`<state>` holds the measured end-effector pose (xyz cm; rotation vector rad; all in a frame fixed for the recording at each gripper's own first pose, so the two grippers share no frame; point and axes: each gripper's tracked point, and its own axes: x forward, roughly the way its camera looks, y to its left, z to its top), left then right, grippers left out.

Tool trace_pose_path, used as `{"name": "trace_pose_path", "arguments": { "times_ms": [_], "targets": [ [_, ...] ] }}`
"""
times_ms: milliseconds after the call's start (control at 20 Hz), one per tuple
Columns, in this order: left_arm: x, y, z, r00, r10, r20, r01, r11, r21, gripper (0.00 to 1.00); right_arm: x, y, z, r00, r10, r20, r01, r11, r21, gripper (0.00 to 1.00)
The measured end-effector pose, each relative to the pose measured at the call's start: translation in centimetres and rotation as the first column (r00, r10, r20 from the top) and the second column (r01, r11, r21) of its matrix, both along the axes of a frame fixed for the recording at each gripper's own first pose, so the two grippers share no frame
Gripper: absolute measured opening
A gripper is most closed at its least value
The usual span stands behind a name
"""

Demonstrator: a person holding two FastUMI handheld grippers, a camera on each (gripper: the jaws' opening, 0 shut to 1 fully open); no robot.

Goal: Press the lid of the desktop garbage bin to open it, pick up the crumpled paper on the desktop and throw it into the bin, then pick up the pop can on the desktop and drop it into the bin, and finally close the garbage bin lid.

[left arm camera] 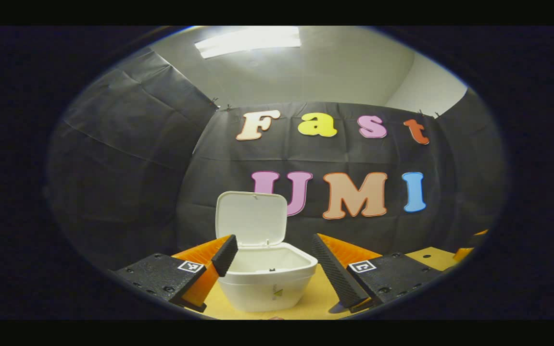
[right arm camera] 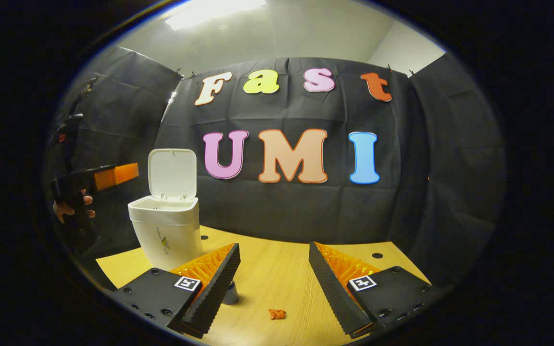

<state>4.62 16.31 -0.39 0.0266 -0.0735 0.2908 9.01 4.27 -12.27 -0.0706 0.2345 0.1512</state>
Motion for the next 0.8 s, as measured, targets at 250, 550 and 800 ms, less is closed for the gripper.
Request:
{"name": "trace_pose_path", "arguments": {
  "times_ms": [250,550,800],
  "targets": [
    [-4.2,-4.5,-3.7,0.995,-0.010,-0.096,0.010,1.000,-0.004,0.93,1.8,-0.6,-10.1,0.980,0.043,-0.196,-0.048,0.999,-0.019,0.96],
    [-8.1,-6.4,-5.7,0.979,0.023,-0.204,-0.017,0.999,0.031,0.92,3.5,-1.3,-24.5,0.836,0.039,-0.547,-0.094,0.993,-0.072,0.96],
    [-8.7,-5.4,-5.3,0.974,0.052,-0.221,-0.039,0.997,0.062,0.93,3.7,-0.4,-27.5,0.795,0.053,-0.605,-0.151,0.982,-0.112,0.68]
  ]
}}
